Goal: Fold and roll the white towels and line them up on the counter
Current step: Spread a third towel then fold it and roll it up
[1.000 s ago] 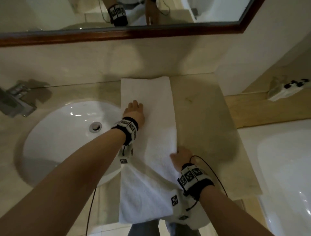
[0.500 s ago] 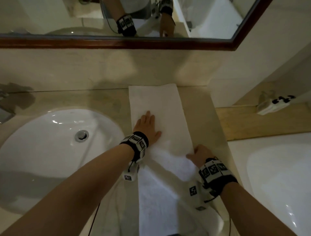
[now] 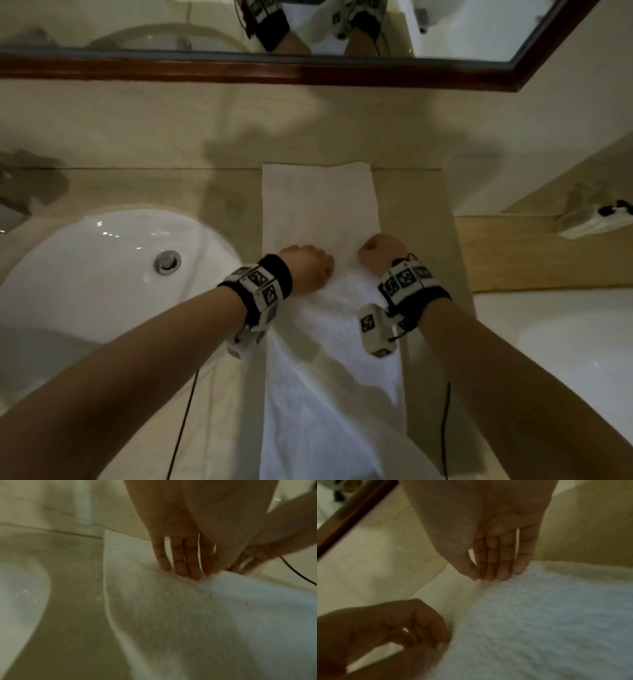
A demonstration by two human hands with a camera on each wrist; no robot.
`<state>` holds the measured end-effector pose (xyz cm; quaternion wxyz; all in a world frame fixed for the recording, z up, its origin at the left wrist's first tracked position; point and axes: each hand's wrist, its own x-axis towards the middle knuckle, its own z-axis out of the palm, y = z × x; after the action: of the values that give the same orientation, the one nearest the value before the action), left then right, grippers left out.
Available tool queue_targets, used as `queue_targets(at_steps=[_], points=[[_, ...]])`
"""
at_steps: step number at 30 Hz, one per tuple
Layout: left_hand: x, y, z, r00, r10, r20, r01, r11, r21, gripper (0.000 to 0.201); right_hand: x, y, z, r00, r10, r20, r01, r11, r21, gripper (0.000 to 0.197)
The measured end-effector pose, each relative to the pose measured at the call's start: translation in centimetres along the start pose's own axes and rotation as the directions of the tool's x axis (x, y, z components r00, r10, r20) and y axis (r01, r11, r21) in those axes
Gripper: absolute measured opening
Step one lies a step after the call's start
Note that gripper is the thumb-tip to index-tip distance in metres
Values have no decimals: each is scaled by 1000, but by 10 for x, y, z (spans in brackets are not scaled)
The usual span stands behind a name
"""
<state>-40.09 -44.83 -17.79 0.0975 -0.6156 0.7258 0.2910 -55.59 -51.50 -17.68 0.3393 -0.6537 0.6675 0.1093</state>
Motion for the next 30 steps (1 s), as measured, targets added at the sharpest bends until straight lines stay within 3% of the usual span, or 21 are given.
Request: queue_targets(at_steps=[1,4,6,8,11,13,16,18,21,25,27,29,30], points=[[-3,3,6,999,40,28,-41,998,55,27,-5,3,3,999,-24,-40,24,1000,3,20],[-5,10,6,999,-11,51,7,997,76,31,-20,9,7,994,-30,-109,37,998,57,21],[-8,23,2,996,0,90,-14,988,153,33,-35,18,10,998,-14,-62,20,995,95,20],[-14,42,1,989,96,116,-119,970,213,31,-56,35,15,1000,6,-5,-5,980,201,22],[-33,68,7,935,210,286,-263,952,160,37,-96,74,34,993,37,116,-76,933,351,20],[-50,81,15,889,223,400,-306,939,157,48,-125,98,50,993,29,115,-71,921,382,22],[-76,92,37,811,261,523,-424,879,219,53,-177,122,76,993,41,109,-75,941,330,29],[-84,91,49,784,298,545,-508,811,289,49,-201,132,88,989,11,149,-38,983,178,28],[-99,87,65,806,360,469,-562,713,419,38,-242,146,113,993,47,110,-51,998,28,39],[-111,91,77,842,367,397,-534,677,507,40,-280,170,143,984,176,23,-177,974,139,62],[-118,96,78,850,361,384,-517,714,472,52,-296,172,151,970,243,-17,-237,956,171,51],[-123,98,77,862,336,380,-489,751,444,60,-308,170,159,957,290,14,-290,948,133,31],[-124,98,75,862,325,390,-484,756,441,60,-312,169,162,951,306,56,-310,946,98,31]])
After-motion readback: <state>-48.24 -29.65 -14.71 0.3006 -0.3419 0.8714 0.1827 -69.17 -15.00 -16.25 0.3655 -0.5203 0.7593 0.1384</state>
